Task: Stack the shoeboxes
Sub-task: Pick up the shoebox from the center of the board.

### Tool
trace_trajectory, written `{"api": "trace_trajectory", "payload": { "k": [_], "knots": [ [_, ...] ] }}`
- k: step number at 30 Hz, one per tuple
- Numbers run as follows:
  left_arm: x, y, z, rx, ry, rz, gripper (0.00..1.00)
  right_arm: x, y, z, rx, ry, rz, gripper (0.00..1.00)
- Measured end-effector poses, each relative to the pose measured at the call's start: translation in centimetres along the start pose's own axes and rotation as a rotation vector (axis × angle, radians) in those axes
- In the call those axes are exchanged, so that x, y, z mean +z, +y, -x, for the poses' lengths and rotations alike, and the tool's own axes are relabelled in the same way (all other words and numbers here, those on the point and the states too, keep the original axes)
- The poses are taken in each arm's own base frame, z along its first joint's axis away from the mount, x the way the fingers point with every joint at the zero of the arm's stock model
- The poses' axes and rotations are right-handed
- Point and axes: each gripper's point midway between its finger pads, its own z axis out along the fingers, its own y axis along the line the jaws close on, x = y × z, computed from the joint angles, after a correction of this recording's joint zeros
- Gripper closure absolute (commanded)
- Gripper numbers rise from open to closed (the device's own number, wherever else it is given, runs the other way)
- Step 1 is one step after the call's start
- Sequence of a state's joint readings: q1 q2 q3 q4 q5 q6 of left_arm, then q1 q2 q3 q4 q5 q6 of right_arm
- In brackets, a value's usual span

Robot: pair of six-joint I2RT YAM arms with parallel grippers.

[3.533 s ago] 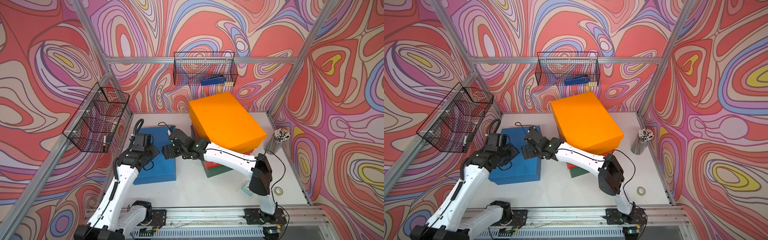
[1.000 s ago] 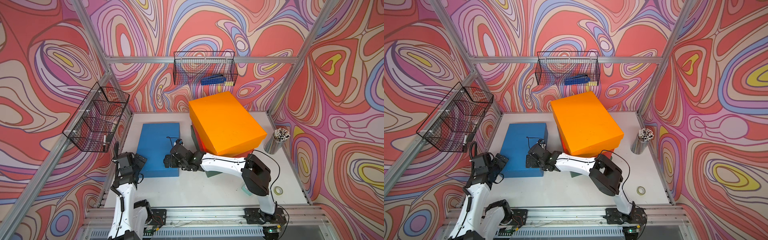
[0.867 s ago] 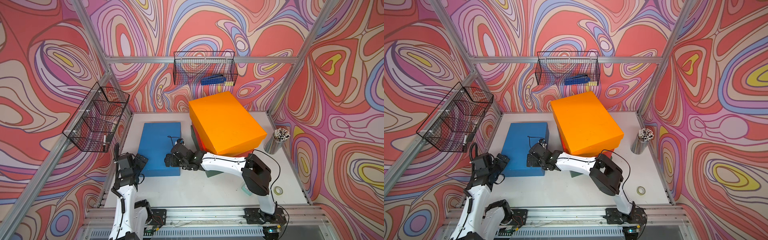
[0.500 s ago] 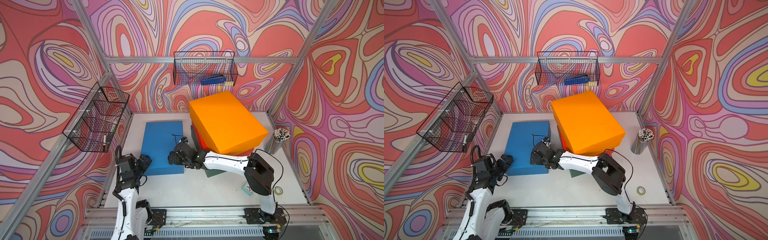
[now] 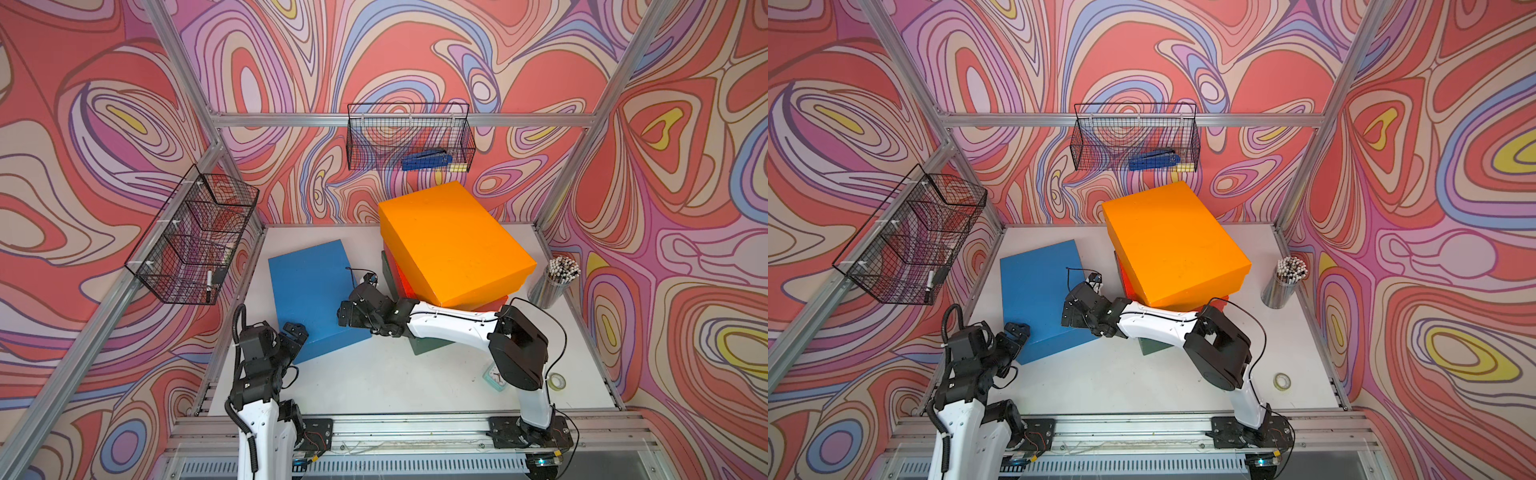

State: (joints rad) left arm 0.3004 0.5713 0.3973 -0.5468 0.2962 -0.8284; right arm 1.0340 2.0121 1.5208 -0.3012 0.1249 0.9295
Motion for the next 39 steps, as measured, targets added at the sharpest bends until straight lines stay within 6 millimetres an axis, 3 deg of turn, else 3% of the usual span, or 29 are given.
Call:
{"api": "trace_trajectory", "payload": {
  "k": [8,17,24,39],
  "knots": [
    [1.9,-1.4,1.5,0.007,0.036,0.006,0.0,0.8,-0.2,1.3,0.015,-0.007,-0.001,0.02],
    [2.7,-1.7,2.1,0.02,0.0,-0.028,0.0,1.9,0.3,2.2,0.021,-0.01,0.004,0.05],
    [2.7,-1.7,2.4,0.029,-0.032,-0.056,0.18,2.1,0.4,2.5,0.014,-0.019,-0.004,0.21],
    [1.5,-2.0,2.8,0.006,-0.053,-0.06,0.28,1.7,1.2,3.1,-0.033,-0.02,0.009,0.55]
  ]
}}
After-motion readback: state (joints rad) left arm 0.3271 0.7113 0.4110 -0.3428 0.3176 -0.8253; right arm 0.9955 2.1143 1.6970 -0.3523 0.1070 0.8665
